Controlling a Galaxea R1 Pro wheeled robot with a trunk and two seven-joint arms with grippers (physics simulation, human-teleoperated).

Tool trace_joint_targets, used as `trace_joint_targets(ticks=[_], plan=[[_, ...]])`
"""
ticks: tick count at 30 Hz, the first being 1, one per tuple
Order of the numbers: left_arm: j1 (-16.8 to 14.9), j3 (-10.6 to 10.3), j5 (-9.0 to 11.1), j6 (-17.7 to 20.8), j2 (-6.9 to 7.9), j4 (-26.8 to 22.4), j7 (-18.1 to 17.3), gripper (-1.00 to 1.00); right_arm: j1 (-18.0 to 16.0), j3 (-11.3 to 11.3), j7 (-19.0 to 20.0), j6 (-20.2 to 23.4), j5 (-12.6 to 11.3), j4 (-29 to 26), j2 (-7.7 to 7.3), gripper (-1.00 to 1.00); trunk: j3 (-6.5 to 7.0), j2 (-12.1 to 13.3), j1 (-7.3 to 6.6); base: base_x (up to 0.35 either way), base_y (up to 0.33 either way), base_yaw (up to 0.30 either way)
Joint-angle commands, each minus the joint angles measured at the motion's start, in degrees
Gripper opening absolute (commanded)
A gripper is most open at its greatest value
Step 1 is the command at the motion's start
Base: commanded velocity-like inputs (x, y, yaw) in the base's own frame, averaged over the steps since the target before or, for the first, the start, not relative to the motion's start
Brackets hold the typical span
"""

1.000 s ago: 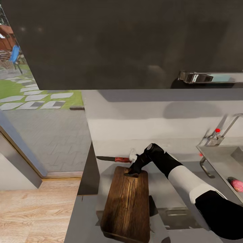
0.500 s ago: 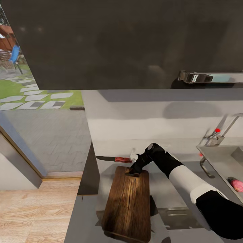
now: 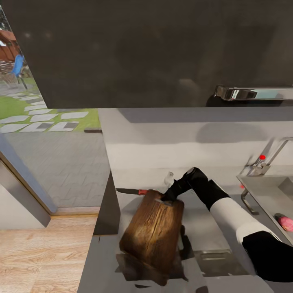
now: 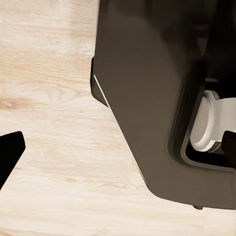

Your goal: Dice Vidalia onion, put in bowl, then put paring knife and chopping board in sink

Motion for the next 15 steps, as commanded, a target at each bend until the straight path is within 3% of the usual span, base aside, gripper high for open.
trace_joint_targets(ticks=[1,4,15], plan=[[-0.04,0.07,0.37,-0.31,-0.02,0.09,-0.06,1.00,-0.01,-0.45,0.31,1.05,-0.42,-0.24,-0.06,-1.00,-0.11,-0.10,0.03,0.000,0.000,0.000],[-0.04,0.07,0.38,-0.31,-0.02,0.09,-0.05,1.00,-0.01,-2.75,0.04,2.24,-0.35,-0.67,-0.11,-1.00,-0.11,-0.10,0.03,-0.018,0.000,0.000],[-0.04,0.07,0.38,-0.32,0.07,0.00,-0.06,1.00,-0.01,-3.66,-1.30,3.76,-0.26,-2.29,-0.19,-1.00,-0.11,-0.10,0.03,-0.196,0.070,0.000]])
